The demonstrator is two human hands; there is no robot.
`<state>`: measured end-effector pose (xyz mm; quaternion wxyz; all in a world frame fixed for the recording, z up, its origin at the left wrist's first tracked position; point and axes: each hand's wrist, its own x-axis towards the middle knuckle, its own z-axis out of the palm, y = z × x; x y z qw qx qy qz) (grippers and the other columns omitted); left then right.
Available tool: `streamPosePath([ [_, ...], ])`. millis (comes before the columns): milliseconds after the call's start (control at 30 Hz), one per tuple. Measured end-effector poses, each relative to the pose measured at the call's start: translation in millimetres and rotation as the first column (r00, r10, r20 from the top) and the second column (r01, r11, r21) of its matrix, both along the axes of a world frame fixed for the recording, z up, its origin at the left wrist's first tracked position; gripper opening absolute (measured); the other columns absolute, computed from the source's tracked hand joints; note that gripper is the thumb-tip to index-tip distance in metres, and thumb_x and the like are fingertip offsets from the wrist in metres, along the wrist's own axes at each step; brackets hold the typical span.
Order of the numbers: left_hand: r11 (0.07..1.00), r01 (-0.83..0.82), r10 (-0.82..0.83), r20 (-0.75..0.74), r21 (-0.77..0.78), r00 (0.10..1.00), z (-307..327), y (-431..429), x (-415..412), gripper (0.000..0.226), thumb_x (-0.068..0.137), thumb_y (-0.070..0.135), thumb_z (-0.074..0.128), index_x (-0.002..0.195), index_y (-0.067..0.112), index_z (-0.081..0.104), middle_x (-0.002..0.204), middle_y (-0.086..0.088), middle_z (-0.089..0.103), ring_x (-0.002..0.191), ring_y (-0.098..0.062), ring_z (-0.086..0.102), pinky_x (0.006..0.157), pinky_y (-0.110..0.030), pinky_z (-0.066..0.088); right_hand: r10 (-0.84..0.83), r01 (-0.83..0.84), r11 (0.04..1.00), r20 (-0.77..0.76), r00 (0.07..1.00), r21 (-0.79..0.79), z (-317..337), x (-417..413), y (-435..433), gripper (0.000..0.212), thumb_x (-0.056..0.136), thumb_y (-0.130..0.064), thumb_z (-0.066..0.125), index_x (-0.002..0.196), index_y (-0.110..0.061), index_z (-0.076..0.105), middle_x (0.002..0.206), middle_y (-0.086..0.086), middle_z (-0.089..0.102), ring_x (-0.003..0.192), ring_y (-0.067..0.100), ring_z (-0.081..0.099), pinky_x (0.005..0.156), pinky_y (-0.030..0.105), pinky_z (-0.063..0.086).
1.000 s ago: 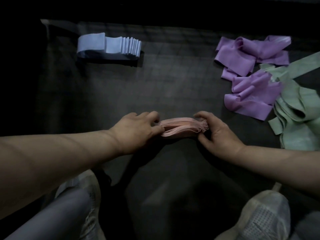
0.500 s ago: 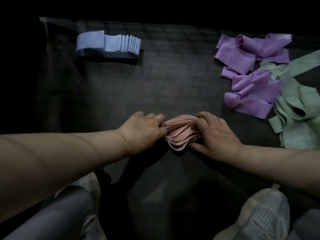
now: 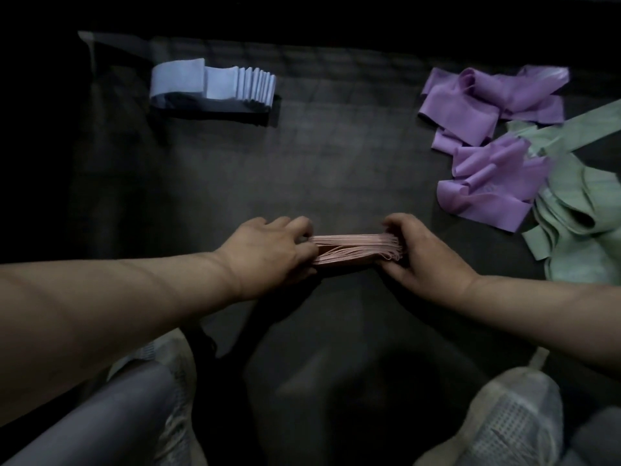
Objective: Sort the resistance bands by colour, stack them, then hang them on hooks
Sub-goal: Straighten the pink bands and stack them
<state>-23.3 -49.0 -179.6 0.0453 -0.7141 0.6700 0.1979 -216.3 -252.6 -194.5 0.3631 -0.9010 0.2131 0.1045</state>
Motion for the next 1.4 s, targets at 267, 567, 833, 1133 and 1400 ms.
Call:
streamPosePath([
  [267,0.860,-0.473,0.495,-0.529,0.189,0.689,-6,-3,16,0.014,0.081,0.034,0.074,0.086,0.023,0.067,0.098,0.005,0.067,0.088,-0.014,0.066,0.080,-0.028,0.053,-0.248,0.266,0.890,-0.098,0.964,0.370,8,15,-8,0.044,0.074,-0.004,0.082,0.106,-0.019,0.056,0.096,0.000,0.065,0.079,0.006,0.062,0.075,0.014,0.053],
  [567,0.376,-0.698,0.717,-0.669,0.609,-0.198,3,-3,21,0.007,0.071,0.018,0.067,0.070,0.025,0.068,0.065,-0.004,0.059,0.063,-0.020,0.051,0.064,-0.027,0.045,-0.393,0.510,0.568,-0.332,0.858,0.646,18,48,-4,0.039,0.082,0.003,0.071,0.116,-0.005,0.054,0.085,0.012,0.064,0.066,0.015,0.063,0.058,0.024,0.053],
  [833,0.192,-0.695,0.589,-0.648,0.692,-0.482,13,30,65,0.018,0.087,-0.005,0.053,0.084,0.013,0.057,0.066,-0.010,0.050,0.051,-0.016,0.051,0.048,-0.029,0.054,-0.310,0.465,0.661,-0.351,0.884,0.589,28,132,22,0.044,0.081,-0.002,0.077,0.117,-0.008,0.055,0.085,0.008,0.065,0.069,0.017,0.064,0.067,0.035,0.055],
  [1133,-0.073,-0.903,0.650,-0.666,0.424,-0.366,9,36,154,0.022,0.085,0.003,0.058,0.094,0.023,0.057,0.093,-0.009,0.057,0.069,-0.019,0.056,0.051,-0.031,0.056,-0.367,0.465,0.734,-0.287,0.885,0.496,12,241,55,0.025,0.080,-0.016,0.080,0.099,-0.013,0.064,0.092,0.013,0.073,0.082,0.024,0.071,0.079,0.044,0.061],
  [1400,-0.085,-0.958,0.809,-0.541,0.275,-0.227,-15,25,171,0.027,0.086,0.013,0.060,0.111,0.015,0.049,0.108,-0.009,0.058,0.081,-0.022,0.063,0.065,-0.036,0.060,-0.479,0.572,0.720,-0.314,0.819,0.393,-10,267,64,0.029,0.078,-0.018,0.079,0.102,-0.006,0.068,0.096,0.012,0.071,0.083,0.023,0.070,0.064,0.028,0.056],
])
